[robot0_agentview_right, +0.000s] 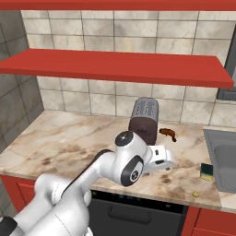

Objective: Open the cabinet. Pick the sponge and place it next to the sink. Then close the cabinet.

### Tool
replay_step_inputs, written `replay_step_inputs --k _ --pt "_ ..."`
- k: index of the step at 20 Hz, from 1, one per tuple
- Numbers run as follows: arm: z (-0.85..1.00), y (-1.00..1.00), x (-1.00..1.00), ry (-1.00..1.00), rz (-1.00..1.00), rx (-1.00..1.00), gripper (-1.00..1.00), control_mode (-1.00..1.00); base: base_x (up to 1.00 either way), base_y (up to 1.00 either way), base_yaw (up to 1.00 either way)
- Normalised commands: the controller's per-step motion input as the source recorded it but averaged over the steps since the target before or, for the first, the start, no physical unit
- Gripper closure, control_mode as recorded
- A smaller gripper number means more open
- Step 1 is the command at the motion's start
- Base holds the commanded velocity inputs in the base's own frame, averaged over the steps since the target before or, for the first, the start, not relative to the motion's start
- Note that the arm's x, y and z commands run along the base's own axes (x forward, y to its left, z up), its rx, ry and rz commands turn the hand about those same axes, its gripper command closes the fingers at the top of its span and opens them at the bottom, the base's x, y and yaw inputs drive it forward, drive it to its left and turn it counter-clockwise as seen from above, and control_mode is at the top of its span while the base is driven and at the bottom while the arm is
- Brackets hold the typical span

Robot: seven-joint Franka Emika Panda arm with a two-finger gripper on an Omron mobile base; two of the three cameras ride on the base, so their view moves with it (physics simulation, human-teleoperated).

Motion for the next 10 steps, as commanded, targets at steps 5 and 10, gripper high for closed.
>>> replay_step_inputs --k 5,10 --pt "0.90 1.00 -0.03 0.00 0.05 -0.14 -1.00 -1.00 0.00 0.00 0.00" --pt "0.66 1.00 -0.02 0.00 0.10 -0.06 -1.00 -1.00 0.00 0.00 0.00"
